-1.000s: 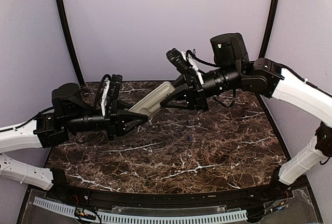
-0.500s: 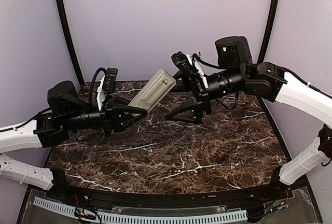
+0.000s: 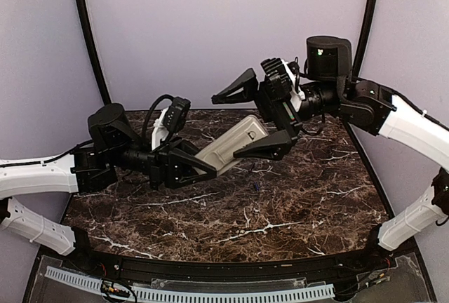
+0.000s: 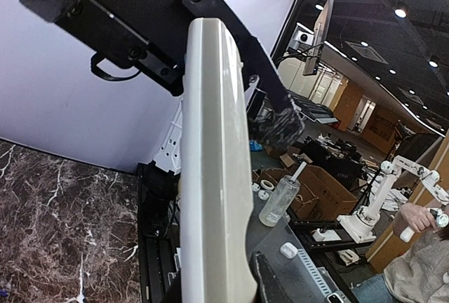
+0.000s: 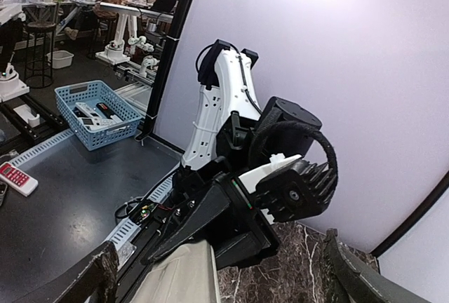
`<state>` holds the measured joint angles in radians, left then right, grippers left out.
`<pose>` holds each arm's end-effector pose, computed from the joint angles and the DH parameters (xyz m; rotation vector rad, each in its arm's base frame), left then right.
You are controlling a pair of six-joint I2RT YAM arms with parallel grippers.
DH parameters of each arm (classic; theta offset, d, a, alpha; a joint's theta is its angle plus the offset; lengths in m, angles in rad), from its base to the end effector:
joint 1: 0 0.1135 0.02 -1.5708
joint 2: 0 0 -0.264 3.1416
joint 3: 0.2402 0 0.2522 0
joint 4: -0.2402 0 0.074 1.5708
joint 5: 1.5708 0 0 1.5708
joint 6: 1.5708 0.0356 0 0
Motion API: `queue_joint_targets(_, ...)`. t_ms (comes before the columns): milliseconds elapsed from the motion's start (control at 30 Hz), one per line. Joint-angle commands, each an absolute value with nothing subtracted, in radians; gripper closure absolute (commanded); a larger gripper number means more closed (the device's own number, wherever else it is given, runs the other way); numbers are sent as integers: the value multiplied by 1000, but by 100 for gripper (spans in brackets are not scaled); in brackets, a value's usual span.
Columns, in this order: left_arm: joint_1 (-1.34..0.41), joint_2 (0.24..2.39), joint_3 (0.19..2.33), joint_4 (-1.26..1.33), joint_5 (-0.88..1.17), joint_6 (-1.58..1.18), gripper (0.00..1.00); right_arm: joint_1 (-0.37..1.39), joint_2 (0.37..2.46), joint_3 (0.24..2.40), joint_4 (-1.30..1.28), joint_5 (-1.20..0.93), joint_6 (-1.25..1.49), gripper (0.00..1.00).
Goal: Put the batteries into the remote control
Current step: Pass from the left arm to the right
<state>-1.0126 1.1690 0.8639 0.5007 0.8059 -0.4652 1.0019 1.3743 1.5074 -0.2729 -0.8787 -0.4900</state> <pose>0.1187 -0.2385 0.3593 1.1601 1.2392 -1.7102 0.1380 0.2667 0.4509 -1.6216 0.7576 1.1180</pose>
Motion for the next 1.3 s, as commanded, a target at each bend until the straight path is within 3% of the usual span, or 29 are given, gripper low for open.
queue_joint_targets(0, -1012, 1156, 914, 579, 877, -480, 100, 1012, 1392, 1523, -308, -976, -539, 5)
queue_joint_targets(267, -1010, 1180, 918, 656, 893, -537, 100, 1027, 1358, 1458, -175, -1009, -509, 12)
queue_joint_targets(567, -1009, 1204, 938, 682, 893, -557, 100, 1049, 1359, 1460, -144, -1005, -504, 33)
queue_joint_targets(767, -1008, 1209, 944, 696, 893, -568, 100, 1053, 1361, 1469, -161, -1007, -501, 58)
queue_joint_targets(967, -1003, 1206, 949, 668, 848, -554, 99, 1055, 1359, 1475, -153, -959, -451, 72)
queue_joint_targets(1033, -1002, 1192, 948, 619, 787, -501, 80, 1055, 1351, 1464, -136, -926, -419, 73)
queue_joint_targets(1100, -1002, 1166, 950, 530, 676, -423, 46, 1055, 1341, 1446, -117, -890, -388, 74)
queue_joint_targets(1167, -1002, 1136, 952, 450, 573, -345, 32, 1055, 1331, 1431, -105, -843, -351, 74)
queue_joint_targets(1267, -1003, 1080, 955, 362, 497, -238, 24, 1053, 1324, 1417, -89, -750, -283, 76)
